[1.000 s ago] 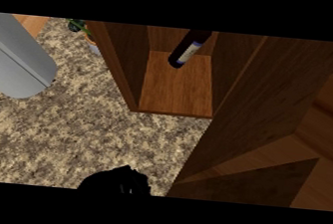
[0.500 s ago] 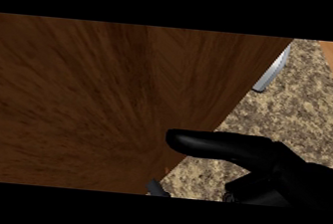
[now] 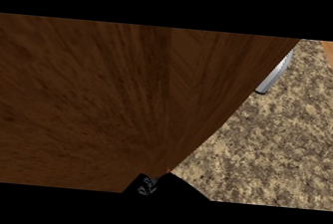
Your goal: Pick up the wine, place it into the cabinet and close the cabinet
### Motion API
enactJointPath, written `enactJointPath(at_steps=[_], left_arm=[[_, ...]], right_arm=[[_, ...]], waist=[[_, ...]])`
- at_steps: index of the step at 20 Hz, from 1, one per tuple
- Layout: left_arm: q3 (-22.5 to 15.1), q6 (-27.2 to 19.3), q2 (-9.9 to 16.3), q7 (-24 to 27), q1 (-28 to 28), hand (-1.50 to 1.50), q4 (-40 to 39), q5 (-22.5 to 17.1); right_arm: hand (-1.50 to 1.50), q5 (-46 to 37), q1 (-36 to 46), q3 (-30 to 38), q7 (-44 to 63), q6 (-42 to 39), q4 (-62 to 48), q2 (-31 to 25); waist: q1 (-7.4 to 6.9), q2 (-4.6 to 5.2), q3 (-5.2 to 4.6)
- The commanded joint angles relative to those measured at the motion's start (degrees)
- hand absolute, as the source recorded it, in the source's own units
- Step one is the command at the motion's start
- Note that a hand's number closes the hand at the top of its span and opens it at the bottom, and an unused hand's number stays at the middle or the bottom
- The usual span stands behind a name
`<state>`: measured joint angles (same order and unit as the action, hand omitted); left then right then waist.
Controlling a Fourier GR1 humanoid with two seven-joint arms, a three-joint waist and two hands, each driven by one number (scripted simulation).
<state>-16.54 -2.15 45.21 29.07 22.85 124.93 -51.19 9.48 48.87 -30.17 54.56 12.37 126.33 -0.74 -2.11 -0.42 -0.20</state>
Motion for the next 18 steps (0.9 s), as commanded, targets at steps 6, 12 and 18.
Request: enactJointPath(at_steps=[6, 12, 18], left_arm=[[13.03, 15.58, 5.95, -0.06, 6.29, 1.5, -3.81, -9.64], [15.36, 17.68, 6.39, -1.86, 3.97, 1.5, -5.45, -12.78], [20.41, 23.77, 6.66, -1.75, 7.66, 1.5, -8.4, -14.58]], right_arm=[[1.5, -3.22, 15.86, -2.52, -8.04, 9.42, -22.87, 0.73], [1.5, 0.03, 22.56, -2.37, -20.77, 15.03, -42.58, 0.73], [1.5, 3.65, 25.78, 5.3, -28.5, 9.0, -58.48, 0.74]], waist=[[-0.49, 0.3, 0.06], [-1.27, 1.07, 0.05], [-1.35, 0.97, 0.09]])
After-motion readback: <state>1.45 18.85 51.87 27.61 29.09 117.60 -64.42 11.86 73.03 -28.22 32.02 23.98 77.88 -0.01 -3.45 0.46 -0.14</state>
